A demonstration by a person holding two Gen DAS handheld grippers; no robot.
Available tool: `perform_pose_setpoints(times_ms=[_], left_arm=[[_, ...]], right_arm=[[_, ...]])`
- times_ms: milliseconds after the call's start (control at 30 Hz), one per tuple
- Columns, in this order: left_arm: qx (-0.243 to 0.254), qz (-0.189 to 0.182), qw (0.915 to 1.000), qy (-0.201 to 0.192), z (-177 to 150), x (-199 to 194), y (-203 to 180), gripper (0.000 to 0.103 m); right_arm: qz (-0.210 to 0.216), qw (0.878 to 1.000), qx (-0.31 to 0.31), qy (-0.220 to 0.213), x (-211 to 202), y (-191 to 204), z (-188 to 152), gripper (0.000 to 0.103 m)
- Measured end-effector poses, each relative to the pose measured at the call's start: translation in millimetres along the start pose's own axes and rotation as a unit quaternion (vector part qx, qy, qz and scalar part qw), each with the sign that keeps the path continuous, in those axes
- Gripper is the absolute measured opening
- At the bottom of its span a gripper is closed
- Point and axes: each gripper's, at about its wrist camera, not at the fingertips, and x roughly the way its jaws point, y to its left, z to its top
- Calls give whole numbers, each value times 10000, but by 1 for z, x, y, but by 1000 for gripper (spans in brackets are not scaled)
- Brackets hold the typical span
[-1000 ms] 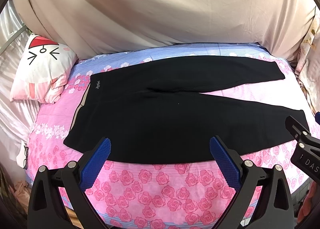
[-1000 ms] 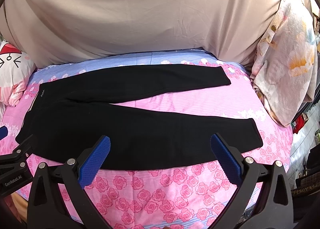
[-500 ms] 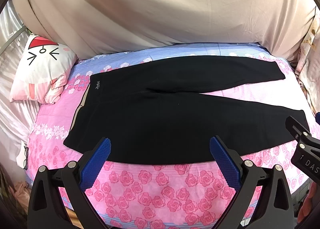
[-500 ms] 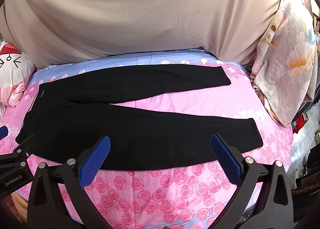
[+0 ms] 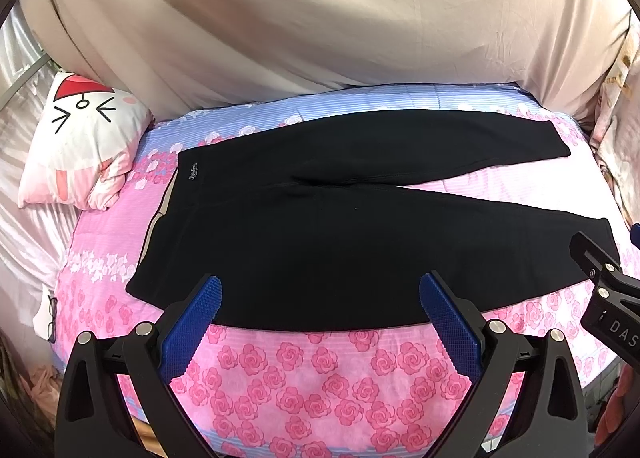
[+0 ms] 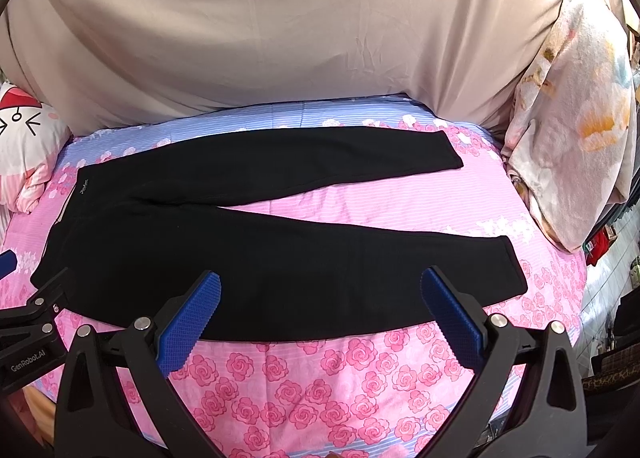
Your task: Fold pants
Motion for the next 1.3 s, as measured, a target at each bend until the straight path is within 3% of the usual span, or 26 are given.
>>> perform_pose_setpoints(times_ms=[433,600,700,867,1067,1200,1300], left_arm=[[127,88,9998,101,7,10,-2,98],[193,-67,9997,164,9,18,4,98],[274,-242,9992,174,12,24,9,98],[451,-472,9977,-199,20,30,17,98],[489,-529,9957,-585,37,50,13,98],[248,-320,9970,-667,49,61,-3,97],[230,24,9990,-383,57,72,-22,97]], right_arm=[[67,9998,167,100,6,-4,0,98],[60,9999,77,104,10,-3,3,98],[-240,9996,105,-62,9,-9,9,98],[-891,9942,363,-484,11,-38,30,98],[-1039,9924,447,-494,57,-101,71,98],[-867,9962,69,-84,135,-151,108,98],[-583,9979,179,225,204,-202,138,98]])
